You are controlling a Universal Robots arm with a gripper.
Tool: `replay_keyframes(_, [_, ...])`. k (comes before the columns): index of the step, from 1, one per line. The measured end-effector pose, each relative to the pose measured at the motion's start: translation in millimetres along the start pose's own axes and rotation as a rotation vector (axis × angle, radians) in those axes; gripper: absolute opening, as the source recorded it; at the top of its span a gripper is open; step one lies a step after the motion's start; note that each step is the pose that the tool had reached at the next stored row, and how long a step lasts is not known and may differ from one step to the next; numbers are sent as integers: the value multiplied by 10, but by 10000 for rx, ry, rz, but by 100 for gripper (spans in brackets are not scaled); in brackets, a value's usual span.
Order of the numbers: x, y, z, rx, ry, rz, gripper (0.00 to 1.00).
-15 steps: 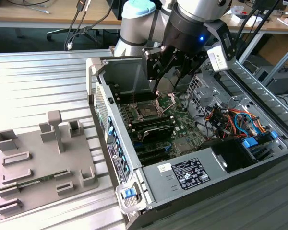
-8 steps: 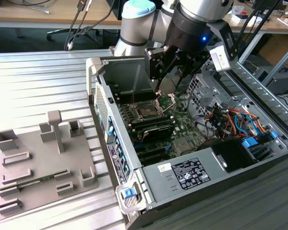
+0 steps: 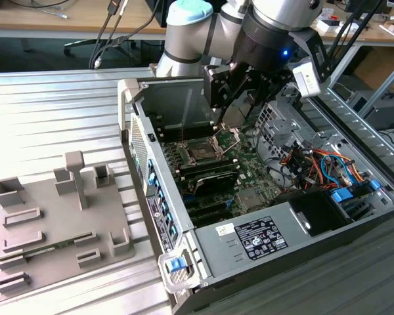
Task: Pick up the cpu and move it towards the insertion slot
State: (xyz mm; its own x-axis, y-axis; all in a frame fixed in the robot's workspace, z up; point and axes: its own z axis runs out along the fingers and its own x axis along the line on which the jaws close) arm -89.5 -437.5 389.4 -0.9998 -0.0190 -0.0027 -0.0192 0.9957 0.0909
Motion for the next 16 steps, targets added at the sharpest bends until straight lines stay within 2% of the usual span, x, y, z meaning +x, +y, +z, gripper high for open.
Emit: replay_keyframes(16, [-206, -4, 0, 0, 0, -1, 55])
